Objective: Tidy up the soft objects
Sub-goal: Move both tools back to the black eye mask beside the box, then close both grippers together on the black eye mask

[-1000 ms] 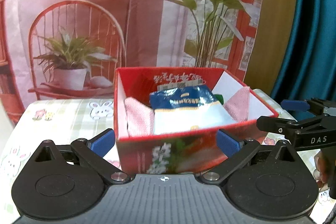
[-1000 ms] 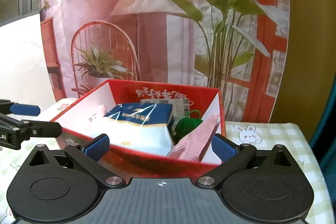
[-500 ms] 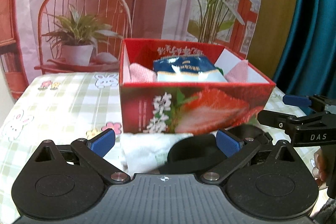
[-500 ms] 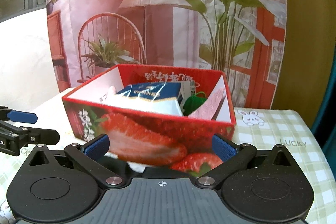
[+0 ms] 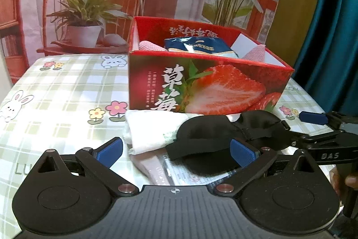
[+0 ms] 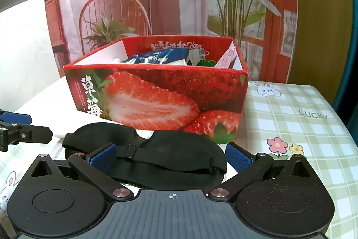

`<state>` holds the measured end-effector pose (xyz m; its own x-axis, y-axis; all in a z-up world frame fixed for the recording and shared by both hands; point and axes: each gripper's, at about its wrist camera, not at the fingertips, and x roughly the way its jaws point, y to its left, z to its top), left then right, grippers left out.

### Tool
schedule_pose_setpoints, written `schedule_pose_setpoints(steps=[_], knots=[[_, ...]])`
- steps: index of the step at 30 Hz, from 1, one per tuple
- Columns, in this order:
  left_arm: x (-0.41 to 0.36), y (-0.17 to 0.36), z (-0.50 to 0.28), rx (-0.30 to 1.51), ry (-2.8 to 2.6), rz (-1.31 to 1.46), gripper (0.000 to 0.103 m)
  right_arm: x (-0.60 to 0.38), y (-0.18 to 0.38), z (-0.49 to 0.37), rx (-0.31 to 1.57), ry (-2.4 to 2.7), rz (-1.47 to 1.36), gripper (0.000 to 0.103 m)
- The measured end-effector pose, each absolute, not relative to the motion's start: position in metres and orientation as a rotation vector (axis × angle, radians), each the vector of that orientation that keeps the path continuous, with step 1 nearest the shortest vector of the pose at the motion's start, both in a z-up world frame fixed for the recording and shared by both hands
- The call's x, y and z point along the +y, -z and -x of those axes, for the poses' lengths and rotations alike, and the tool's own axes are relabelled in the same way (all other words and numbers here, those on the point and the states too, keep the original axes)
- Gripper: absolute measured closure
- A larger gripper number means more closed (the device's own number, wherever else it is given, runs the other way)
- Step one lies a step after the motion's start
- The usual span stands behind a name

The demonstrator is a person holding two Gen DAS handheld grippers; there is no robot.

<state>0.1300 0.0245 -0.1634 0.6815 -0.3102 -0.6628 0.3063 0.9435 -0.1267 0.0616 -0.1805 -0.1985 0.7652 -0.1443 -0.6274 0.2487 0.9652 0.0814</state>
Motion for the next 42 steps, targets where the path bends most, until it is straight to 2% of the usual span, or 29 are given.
schedule_pose_setpoints(steps=[1, 2, 5, 6, 12, 19, 20, 21, 22, 23, 27, 42], knots=[[0.024, 0.164, -0.131, 0.744, 0.354, 0.009, 0.003, -0.181, 0.200, -0.063, 0.674, 0.220, -0.158, 0.001], [0.022, 0.165, -0.133, 0.745, 0.361, 0.011, 0.009, -0.183, 0.201, -0.064, 0.679, 0.225, -0.158, 0.001], [0.018, 0.173, -0.141, 0.780, 0.408, 0.025, 0.037, -0.191, 0.205, -0.066, 0.685, 0.239, -0.182, 0.002], [0.016, 0.177, -0.143, 0.799, 0.410, 0.032, 0.041, -0.193, 0.207, -0.066, 0.686, 0.242, -0.186, 0.003], [0.014, 0.197, -0.157, 0.851, 0.377, 0.060, 0.041, -0.197, 0.216, -0.067, 0.707, 0.224, -0.175, 0.017], [0.007, 0.209, -0.173, 0.891, 0.427, 0.107, 0.041, -0.203, 0.224, -0.070, 0.729, 0.213, -0.204, 0.020], [0.006, 0.209, -0.173, 0.890, 0.435, 0.113, 0.046, -0.203, 0.225, -0.071, 0.732, 0.211, -0.206, 0.020], [0.005, 0.209, -0.173, 0.884, 0.451, 0.113, 0.066, -0.203, 0.225, -0.072, 0.734, 0.208, -0.206, 0.020], [0.003, 0.209, -0.172, 0.879, 0.460, 0.105, 0.076, -0.202, 0.225, -0.072, 0.734, 0.204, -0.204, 0.020], [0.003, 0.208, -0.171, 0.871, 0.473, 0.102, 0.082, -0.202, 0.225, -0.072, 0.733, 0.199, -0.203, 0.020], [0.008, 0.202, -0.166, 0.832, 0.486, 0.115, 0.087, -0.202, 0.223, -0.073, 0.727, 0.182, -0.212, 0.022], [0.035, 0.197, -0.150, 0.815, 0.422, 0.144, 0.087, -0.196, 0.216, -0.072, 0.710, 0.158, -0.234, 0.022]])
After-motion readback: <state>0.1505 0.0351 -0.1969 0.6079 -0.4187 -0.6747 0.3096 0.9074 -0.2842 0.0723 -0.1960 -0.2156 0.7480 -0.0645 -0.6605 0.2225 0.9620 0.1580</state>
